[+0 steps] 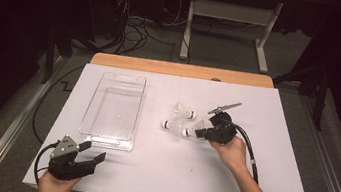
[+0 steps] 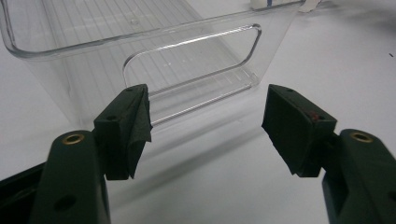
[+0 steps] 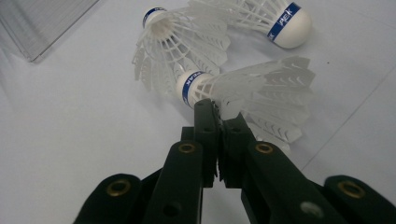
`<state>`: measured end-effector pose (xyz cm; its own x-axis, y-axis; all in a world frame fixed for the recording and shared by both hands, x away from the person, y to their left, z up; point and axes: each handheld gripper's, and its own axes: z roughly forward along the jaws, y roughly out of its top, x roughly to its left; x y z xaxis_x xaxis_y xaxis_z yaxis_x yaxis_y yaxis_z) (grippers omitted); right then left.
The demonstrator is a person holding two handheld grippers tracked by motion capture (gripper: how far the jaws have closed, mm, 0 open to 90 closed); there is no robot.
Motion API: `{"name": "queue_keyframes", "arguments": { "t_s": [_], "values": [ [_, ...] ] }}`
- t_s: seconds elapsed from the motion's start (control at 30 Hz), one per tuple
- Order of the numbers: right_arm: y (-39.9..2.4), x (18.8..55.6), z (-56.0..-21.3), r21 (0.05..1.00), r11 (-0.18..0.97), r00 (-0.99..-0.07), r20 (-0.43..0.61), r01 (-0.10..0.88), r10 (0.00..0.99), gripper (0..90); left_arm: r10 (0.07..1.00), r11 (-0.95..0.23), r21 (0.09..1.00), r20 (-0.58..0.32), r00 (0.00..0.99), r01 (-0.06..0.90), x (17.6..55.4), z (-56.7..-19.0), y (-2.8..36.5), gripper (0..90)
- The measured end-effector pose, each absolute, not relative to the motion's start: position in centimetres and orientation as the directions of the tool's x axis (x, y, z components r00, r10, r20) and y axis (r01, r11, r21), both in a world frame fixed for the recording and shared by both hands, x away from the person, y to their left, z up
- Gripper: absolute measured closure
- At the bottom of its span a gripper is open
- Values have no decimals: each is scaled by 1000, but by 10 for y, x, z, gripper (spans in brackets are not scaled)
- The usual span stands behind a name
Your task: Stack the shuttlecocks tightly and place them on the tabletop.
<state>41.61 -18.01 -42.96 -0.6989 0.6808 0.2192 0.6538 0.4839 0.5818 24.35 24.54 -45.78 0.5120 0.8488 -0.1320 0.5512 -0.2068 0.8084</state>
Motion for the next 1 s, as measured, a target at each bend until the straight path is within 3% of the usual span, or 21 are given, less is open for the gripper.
{"name": "queue_keyframes", "arguments": {
  "t_s": [1.0],
  "values": [
    [-162,418,-430,643,451,-724,245,619,645,900,848,-208,809,-131,513,551,244,-458,245,331]
  ]
}}
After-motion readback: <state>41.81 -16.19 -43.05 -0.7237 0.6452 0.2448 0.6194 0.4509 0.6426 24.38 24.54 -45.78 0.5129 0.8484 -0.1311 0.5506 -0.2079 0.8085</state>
